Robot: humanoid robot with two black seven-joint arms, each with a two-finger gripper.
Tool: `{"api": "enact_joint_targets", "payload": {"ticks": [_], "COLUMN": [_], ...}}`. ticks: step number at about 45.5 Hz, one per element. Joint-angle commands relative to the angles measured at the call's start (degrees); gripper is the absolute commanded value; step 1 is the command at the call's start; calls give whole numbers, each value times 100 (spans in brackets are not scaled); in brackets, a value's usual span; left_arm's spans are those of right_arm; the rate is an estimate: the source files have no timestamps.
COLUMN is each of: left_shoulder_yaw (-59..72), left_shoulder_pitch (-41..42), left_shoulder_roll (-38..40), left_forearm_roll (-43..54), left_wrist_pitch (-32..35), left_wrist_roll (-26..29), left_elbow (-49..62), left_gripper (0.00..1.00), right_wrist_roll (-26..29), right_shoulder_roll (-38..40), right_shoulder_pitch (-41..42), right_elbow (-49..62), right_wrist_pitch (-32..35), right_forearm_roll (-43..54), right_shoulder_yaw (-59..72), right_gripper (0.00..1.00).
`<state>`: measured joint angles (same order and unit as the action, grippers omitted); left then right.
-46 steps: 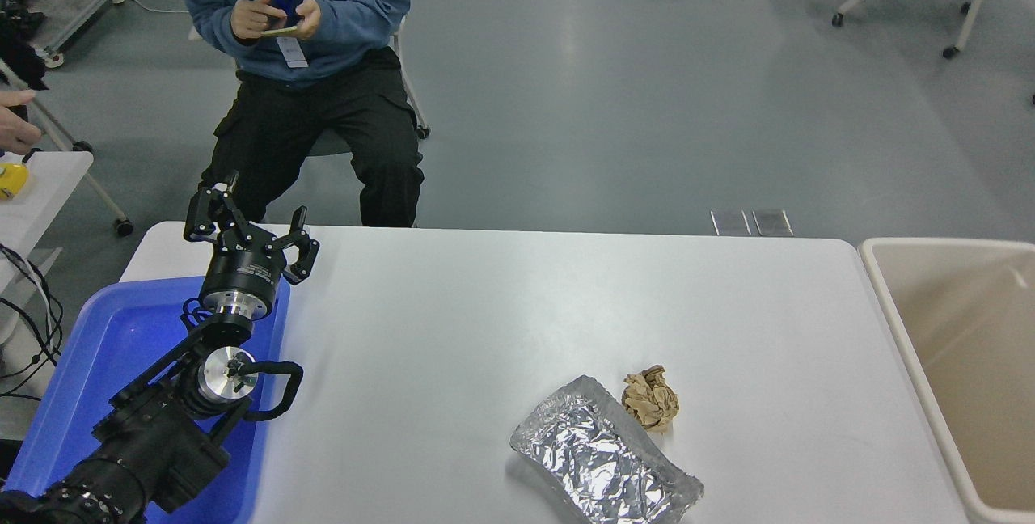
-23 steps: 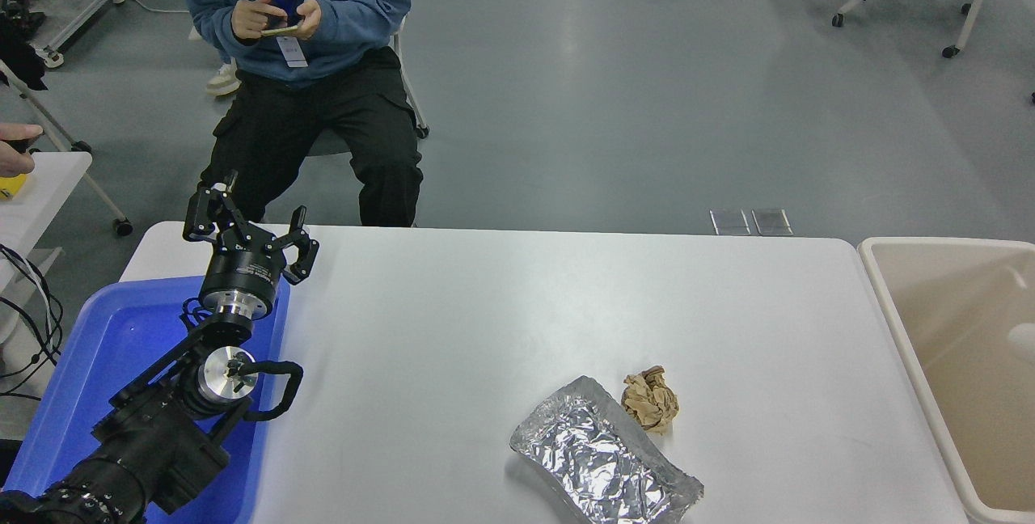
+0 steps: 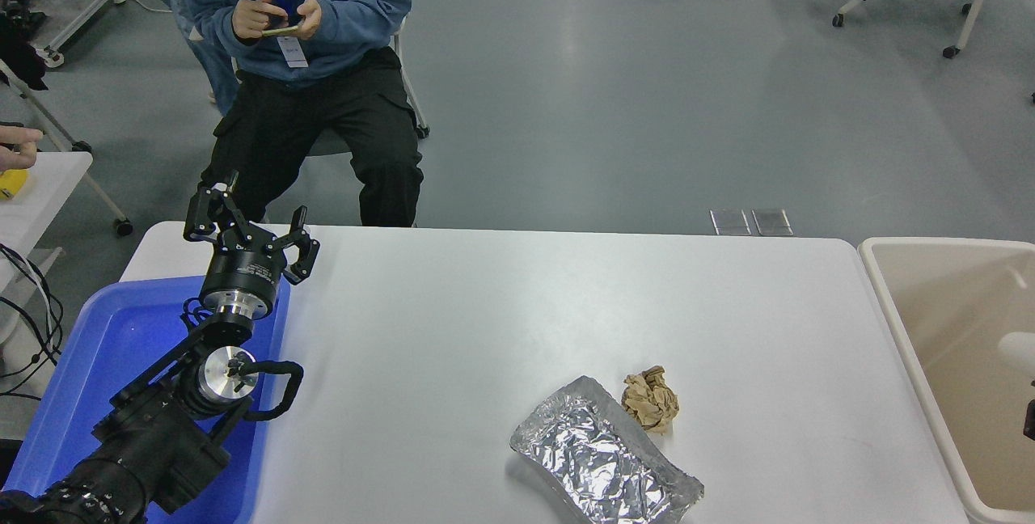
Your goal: Dispose of the paper cup in the dustbin
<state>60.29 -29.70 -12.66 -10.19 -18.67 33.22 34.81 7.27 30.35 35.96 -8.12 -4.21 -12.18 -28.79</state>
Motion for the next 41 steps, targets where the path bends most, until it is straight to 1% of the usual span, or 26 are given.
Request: {"api": "enact_joint_targets", "payload": {"ticks": [1, 4, 17, 21, 23, 24, 33, 37, 41], "left_shoulder_yaw": [0, 0, -9, -9, -9, -9, -9, -9, -9], "left_shoulder_pitch": [0, 0, 0, 0, 0, 0, -9, 0, 0], "left_shoulder_roll": [1, 1, 1, 1, 1, 1, 1, 1, 1], "left_forearm_roll": [8, 8, 8, 8, 8, 8, 0, 0, 0], "left_wrist_pitch": [4, -5, 4, 4, 4, 4, 4, 4, -5], "left_wrist_roll": [0, 0, 0, 0, 0, 0, 0, 0, 0], "left_elbow": [0, 0, -9, 0, 0, 0, 0, 0, 0], "left_gripper": [100, 100, 100, 100, 100, 100, 100, 100, 100], "right_wrist_roll": [20, 3, -41, -50, -50, -50, -252, -270, -340], "right_shoulder_roll": [-46, -29, 182, 287, 331, 401, 972, 1271, 1588], "right_shoulder_pitch": [-28, -28, 60, 166, 210, 271, 499, 649, 816], "right_elbow": [21, 21, -85, -94, -94, -94, -348, -751, -1331], "right_wrist_pitch": [-1, 16, 192, 525, 815, 1121, 2292, 2503, 2530], "right_forearm_roll": [-48, -39, 58, 58, 58, 58, 58, 58, 49], "right_shoulder_yaw": [-171, -136, -13, -13, -13, -13, -13, -109, -145], "right_gripper": [91, 97, 99, 99, 99, 99, 99, 99, 99]}}
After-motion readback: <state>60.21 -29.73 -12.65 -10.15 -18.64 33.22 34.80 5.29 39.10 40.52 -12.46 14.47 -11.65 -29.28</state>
